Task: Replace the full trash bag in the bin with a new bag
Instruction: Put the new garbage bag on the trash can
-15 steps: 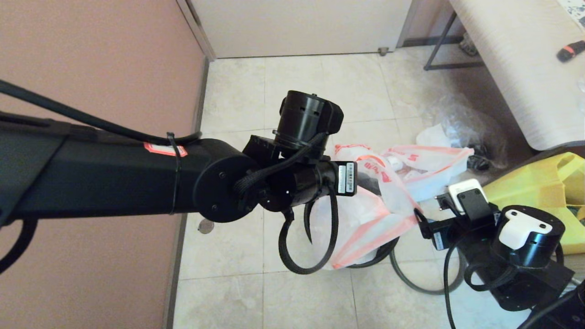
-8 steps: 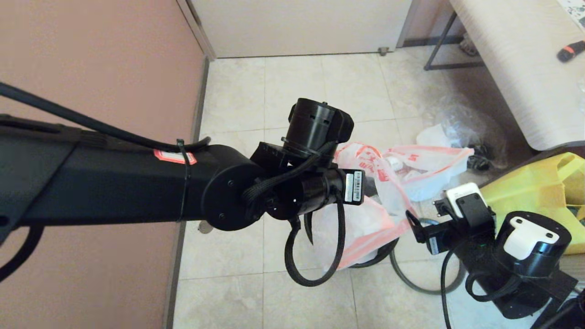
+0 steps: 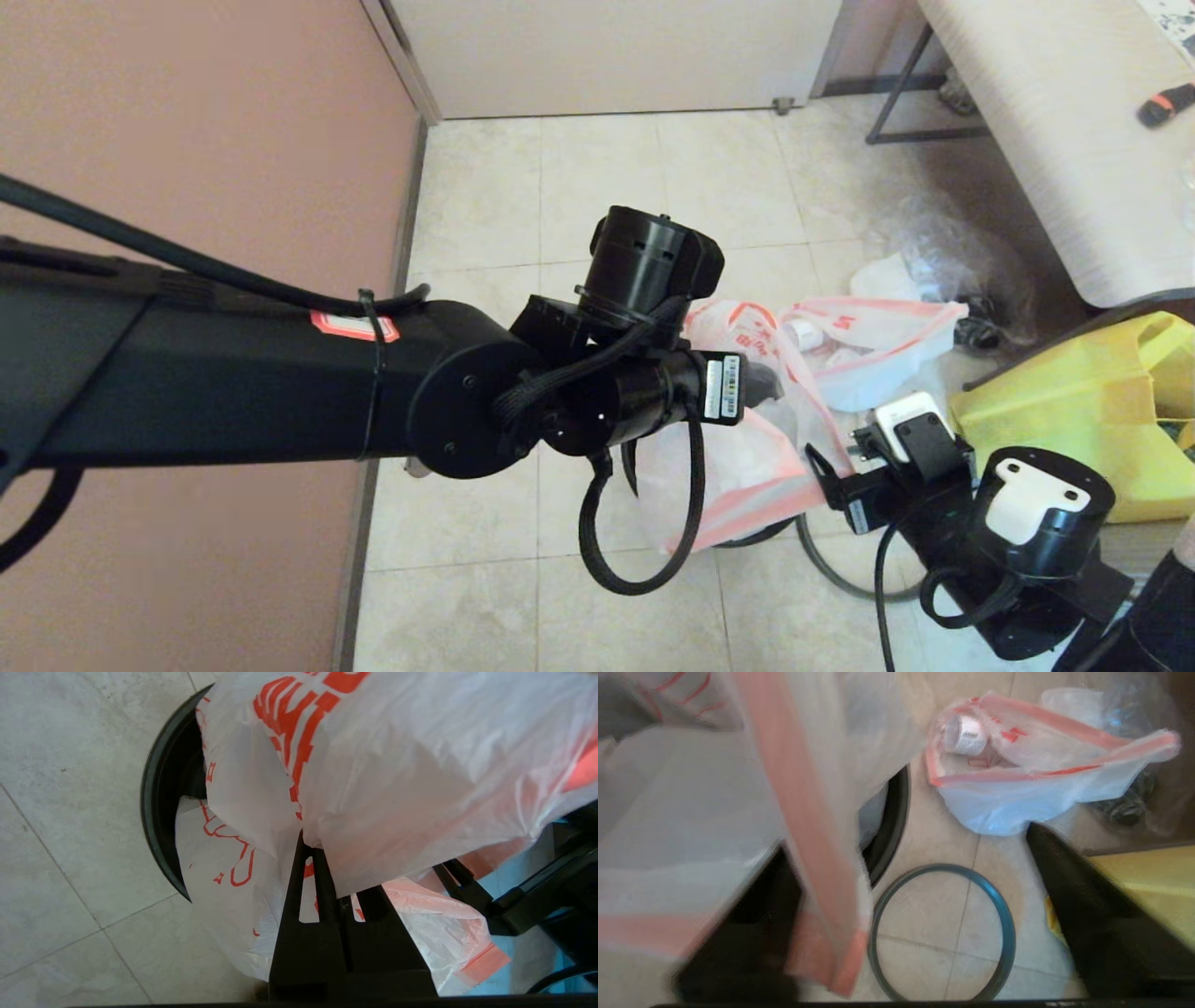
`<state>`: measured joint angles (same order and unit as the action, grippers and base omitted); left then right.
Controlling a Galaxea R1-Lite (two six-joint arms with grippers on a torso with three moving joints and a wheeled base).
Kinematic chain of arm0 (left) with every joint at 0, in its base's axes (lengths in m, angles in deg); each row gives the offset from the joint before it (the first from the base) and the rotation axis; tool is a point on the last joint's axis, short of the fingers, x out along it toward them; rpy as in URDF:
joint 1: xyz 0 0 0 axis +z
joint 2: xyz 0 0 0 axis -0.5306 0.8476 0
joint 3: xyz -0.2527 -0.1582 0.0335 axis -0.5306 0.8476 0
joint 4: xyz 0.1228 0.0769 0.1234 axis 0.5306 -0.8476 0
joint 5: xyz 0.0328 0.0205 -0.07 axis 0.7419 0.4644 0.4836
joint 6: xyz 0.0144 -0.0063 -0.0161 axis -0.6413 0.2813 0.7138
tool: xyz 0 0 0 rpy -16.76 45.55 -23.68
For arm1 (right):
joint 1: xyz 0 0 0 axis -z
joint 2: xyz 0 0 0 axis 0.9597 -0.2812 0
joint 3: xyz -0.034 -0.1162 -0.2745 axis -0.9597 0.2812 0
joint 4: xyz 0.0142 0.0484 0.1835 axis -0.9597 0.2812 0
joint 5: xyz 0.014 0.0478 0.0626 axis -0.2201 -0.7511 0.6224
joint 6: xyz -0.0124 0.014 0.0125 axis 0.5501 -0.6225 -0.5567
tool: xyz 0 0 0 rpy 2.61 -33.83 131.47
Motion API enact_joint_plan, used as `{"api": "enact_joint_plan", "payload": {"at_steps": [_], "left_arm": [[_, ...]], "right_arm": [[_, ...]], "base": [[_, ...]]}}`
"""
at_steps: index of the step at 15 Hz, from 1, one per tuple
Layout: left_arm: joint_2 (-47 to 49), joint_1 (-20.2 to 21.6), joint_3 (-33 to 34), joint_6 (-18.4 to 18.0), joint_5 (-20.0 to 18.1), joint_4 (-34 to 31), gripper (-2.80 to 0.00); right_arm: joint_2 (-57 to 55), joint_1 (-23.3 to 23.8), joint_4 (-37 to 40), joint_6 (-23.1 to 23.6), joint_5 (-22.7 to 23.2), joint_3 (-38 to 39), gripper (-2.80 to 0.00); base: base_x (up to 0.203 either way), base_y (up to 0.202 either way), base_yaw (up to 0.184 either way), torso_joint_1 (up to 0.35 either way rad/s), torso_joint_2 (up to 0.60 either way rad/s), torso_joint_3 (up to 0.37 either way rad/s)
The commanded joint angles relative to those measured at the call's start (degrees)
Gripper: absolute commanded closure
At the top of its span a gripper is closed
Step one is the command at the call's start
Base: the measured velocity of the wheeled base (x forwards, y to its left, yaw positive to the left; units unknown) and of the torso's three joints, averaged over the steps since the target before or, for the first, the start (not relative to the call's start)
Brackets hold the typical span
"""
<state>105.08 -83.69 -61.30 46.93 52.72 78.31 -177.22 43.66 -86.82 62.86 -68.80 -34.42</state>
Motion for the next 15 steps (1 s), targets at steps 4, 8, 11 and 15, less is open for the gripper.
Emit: {"api": "enact_joint_plan", "payload": {"at_steps": [4, 8, 11, 15], "left_arm": [[-0.36, 0.15, 0.03, 0.04, 0.13, 0.06, 0.0], [-1.13, 1.47, 2.33, -5.13, 0.4, 0.3, 0.0], [-2.34, 3.18, 2.25, -9.22, 0.22, 0.48, -2.8], [-7.19, 4.02, 6.86, -12.9, 0.45, 0.01, -2.8]], "right_arm": [[-1.1, -0.13, -0.6, 0.12, -0.1, 0.58, 0.0], [1.96, -1.18, -0.6, -3.67, 2.35, 3.43, 0.0], [2.11, -1.3, -0.6, -4.46, 3.04, 4.19, 0.0], [2.18, -2.59, -0.6, -4.53, 3.06, 4.1, 0.0]], "base": [[0.0, 0.0, 0.0, 0.0, 0.0, 0.0], [0.0, 0.0, 0.0, 0.0, 0.0, 0.0], [0.0, 0.0, 0.0, 0.0, 0.0, 0.0], [0.0, 0.0, 0.0, 0.0, 0.0, 0.0]]}}
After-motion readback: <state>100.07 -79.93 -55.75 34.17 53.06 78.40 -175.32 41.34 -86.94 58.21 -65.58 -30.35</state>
